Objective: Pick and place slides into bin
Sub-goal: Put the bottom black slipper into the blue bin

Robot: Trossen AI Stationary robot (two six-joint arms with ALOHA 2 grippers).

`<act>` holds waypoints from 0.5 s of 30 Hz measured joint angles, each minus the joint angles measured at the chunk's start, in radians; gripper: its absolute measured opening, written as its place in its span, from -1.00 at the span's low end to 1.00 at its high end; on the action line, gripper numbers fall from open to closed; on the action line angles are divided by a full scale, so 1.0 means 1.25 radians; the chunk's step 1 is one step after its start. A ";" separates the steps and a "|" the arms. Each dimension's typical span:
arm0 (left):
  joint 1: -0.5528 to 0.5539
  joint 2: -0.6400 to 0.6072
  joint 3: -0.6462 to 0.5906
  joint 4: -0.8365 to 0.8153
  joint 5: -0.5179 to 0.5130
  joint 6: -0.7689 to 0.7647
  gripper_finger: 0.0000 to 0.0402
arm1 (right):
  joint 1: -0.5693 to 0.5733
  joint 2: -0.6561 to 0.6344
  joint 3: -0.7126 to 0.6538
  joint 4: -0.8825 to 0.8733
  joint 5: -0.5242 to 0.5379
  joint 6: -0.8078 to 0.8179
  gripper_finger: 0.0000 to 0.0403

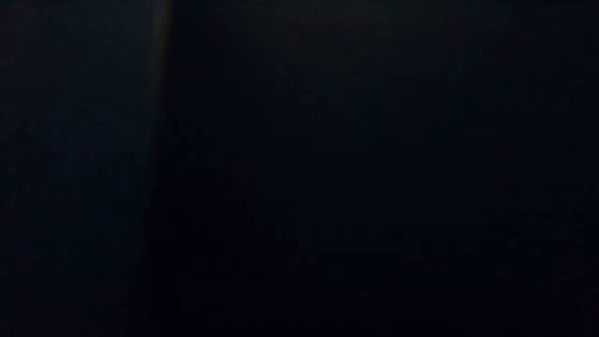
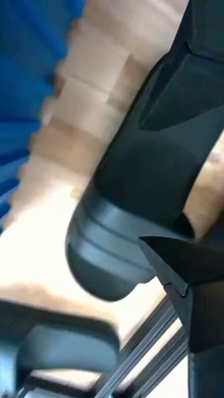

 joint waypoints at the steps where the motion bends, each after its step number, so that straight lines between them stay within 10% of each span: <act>1: 0.000 0.006 0.000 0.001 -0.013 0.003 0.40 | 0.000 0.001 0.000 -0.002 0.000 0.002 0.23; 15: 0.000 0.050 -0.108 0.092 -0.059 -0.081 0.40 | 0.000 0.001 0.000 -0.002 -0.009 0.087 0.23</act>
